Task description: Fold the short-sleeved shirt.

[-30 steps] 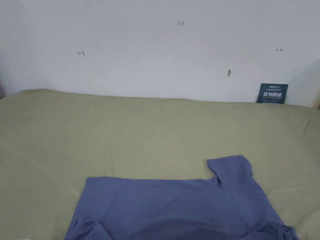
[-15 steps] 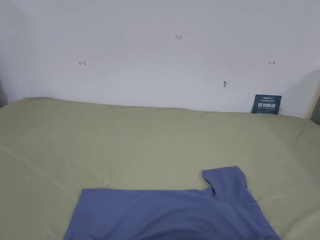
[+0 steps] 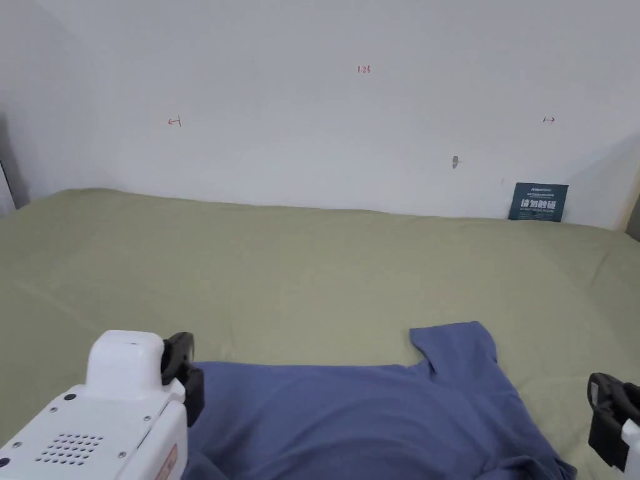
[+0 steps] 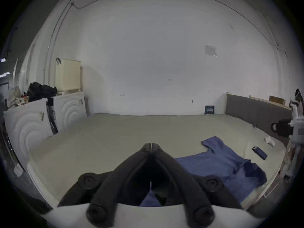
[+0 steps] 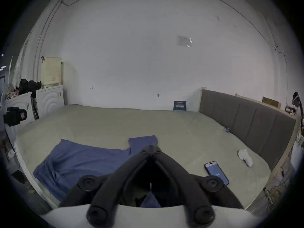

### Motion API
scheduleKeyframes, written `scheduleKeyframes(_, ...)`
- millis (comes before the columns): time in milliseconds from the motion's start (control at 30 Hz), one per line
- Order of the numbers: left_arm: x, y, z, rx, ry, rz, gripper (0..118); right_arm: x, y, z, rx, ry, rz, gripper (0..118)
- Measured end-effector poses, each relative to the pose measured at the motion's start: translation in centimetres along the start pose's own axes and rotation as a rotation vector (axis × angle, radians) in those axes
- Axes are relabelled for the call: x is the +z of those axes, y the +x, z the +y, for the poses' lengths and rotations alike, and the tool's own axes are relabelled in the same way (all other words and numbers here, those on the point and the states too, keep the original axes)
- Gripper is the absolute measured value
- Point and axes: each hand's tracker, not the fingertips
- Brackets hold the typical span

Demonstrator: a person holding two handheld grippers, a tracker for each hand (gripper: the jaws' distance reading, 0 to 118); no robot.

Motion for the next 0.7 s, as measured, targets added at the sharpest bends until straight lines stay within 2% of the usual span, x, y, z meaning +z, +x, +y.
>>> scheduleKeyframes(133, -1.7, -1.3, -0.8, -0.027, -0.024, 0.005, 0, -0.7, -0.6, 0.1, -0.001, -0.017, 0.016, 0)
scheduleKeyframes(167, -2.5, -2.3, -1.1, -0.024, -0.032, -0.003, 4, -1.0, -0.6, 0.2, -0.003, -0.024, 0.016, 0)
scheduleKeyframes(200, -3.8, -3.2, -1.0, -0.029, -0.063, -0.020, 16, -1.5, -0.5, 0.0, -0.004, -0.032, 0.014, 0)
scheduleKeyframes(267, -7.3, -4.6, -0.8, -0.031, -0.122, -0.002, 81, -2.2, -0.4, 0.3, -0.004, -0.036, 0.020, 0)
scheduleKeyframes(300, -9.1, -5.0, -0.2, -0.031, -0.186, 0.003, 107, -2.5, -0.4, 0.5, -0.002, -0.038, 0.024, 0)
scheduleKeyframes(333, -11.3, -5.8, -0.1, -0.024, -0.256, -0.007, 112, -3.1, -0.2, 0.2, 0.005, -0.044, 0.027, 0)
scheduleKeyframes(433, -19.2, -8.6, -0.5, 0.009, -0.469, -0.069, 112, -4.4, 0.1, 0.4, 0.008, -0.061, 0.043, 0)
scheduleKeyframes(600, -30.9, -10.3, -4.1, 0.035, -0.853, -0.002, 111, -7.2, 1.2, -0.2, -0.012, -0.111, 0.041, 0)
scheduleKeyframes(700, -33.8, -10.4, -7.3, 0.054, -0.884, 0.058, 110, -9.5, 2.2, -0.2, -0.015, -0.145, 0.043, 0)
